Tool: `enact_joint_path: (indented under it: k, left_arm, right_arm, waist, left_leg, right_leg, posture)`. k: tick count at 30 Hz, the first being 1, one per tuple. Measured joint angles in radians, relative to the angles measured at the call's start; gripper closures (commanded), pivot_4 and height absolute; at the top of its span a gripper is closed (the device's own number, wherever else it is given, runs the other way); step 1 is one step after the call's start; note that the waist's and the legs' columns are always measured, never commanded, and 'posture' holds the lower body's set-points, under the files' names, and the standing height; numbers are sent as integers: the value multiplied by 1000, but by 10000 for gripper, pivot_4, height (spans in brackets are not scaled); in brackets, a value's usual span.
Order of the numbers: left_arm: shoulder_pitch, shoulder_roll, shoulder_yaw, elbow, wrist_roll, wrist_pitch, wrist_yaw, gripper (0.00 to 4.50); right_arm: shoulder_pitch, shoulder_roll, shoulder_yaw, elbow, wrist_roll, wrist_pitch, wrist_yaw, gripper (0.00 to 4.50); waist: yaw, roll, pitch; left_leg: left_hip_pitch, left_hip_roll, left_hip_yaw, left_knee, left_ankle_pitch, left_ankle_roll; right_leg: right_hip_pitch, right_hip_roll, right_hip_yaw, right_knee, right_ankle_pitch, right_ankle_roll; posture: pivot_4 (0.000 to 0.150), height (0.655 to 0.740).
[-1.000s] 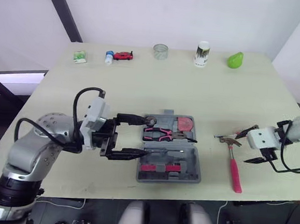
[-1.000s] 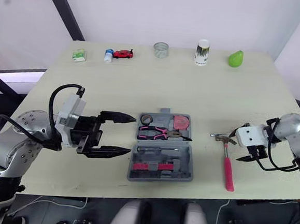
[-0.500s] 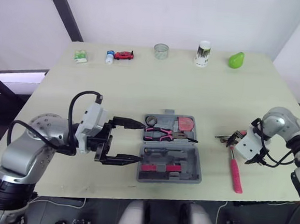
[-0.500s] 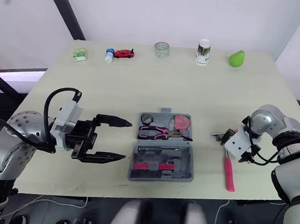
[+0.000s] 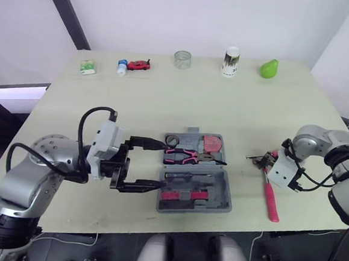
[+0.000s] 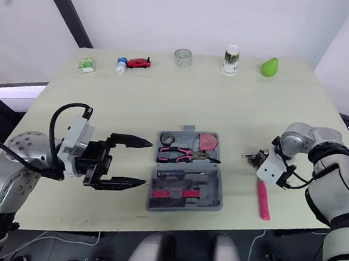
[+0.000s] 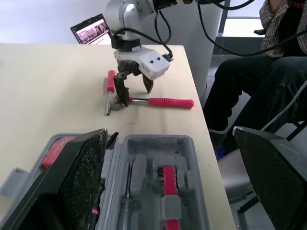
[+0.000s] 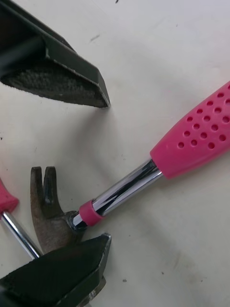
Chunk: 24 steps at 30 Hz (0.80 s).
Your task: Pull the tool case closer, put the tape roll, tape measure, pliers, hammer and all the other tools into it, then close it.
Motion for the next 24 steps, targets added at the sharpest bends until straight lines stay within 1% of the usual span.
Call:
enact_joint_path:
  k: [2,5,6,7,11,15,18,19,20,21,22,23,24]
  left_arm:
    - [5,0,2,-11,-9,1,8,0]
    - [15,0,4,-25,-10,2,19,0]
    - [15,0,4,-28,-10,2,21,0]
    - [15,0,4,-28,-10,2,22,0]
    - [15,-6,4,-29,-12,3,34,0]
    - [9,-13,3,-29,-21,3,37,0]
    - [6,-17,3,-29,-29,4,38,0]
    - [1,-22,1,-29,-34,11,39,0]
    - [0,-23,0,-29,-34,11,39,0]
    - [-5,-25,-3,-29,-34,11,39,0]
    - [-3,-28,-3,-29,-35,12,38,0]
    - [-4,-29,-5,-28,-35,12,38,0]
    - [-7,-30,-7,-28,-37,13,37,0]
  right_arm:
    - [-6,3,7,4,-17,-1,-23,24139]
    - [-12,3,16,16,-39,-1,-56,37470]
    - [-17,5,17,17,-42,-8,-60,40381]
    - [-17,7,17,18,-42,-8,-60,44218]
    - [-19,12,12,36,-30,-19,-41,44646]
    - [-6,10,-20,57,61,-78,86,44646]
    - [1,7,-37,58,99,-93,128,44646]
    - [62,-35,-185,28,337,32,373,44646]
    - [76,-48,-216,13,392,97,416,44646]
    - [124,-81,-254,-70,484,226,481,44646]
    - [193,-126,-301,-186,605,404,531,44646]
    - [222,-144,-319,-243,642,481,548,44646]
    - [281,-172,-353,-352,689,605,560,44646]
  waist:
    - [0,0,0]
    - [0,-1,0]
    - [0,-1,0]
    - [0,-1,0]
    - [0,-1,0]
    - [1,0,1]
    - [1,1,1]
    - [6,1,2]
    - [6,1,2]
    - [9,2,2]
    - [15,2,3]
    - [16,2,3]
    - [20,2,3]
  left_leg:
    - [0,0,0,0,0,0]
    - [1,0,0,0,0,0]
    - [1,0,0,0,0,0]
    - [1,0,0,1,0,0]
    - [1,0,0,0,0,0]
    - [1,0,0,0,0,0]
    - [0,0,0,0,0,0]
    - [0,1,-1,1,0,0]
    - [0,0,-1,1,0,0]
    - [-1,0,-1,1,0,0]
    - [-2,1,-2,1,0,0]
    - [-2,1,-2,1,0,0]
    - [-2,1,-2,1,0,0]
  right_leg:
    - [0,0,0,0,0,0]
    - [1,0,0,0,0,0]
    - [1,0,0,0,0,0]
    - [1,0,0,0,0,0]
    - [1,0,0,0,0,0]
    - [1,0,0,0,0,0]
    - [1,-1,0,0,0,0]
    - [1,-2,-1,0,0,0]
    - [1,-3,-1,0,0,0]
    - [1,-3,-1,0,0,0]
    - [1,-4,-2,0,0,0]
    - [1,-4,-2,0,0,0]
    - [1,-4,-2,0,0,0]
  posture:
    - [1500,7400]
    - [1500,7400]
    - [1500,7400]
    - [1500,7400]
    - [1500,7400]
    - [1500,7400]
    - [1500,7400]
    - [1500,7400]
    - [1500,7400]
    - [1500,7400]
    - [1500,7400]
    - [1500,7400]
    - [1500,7400]
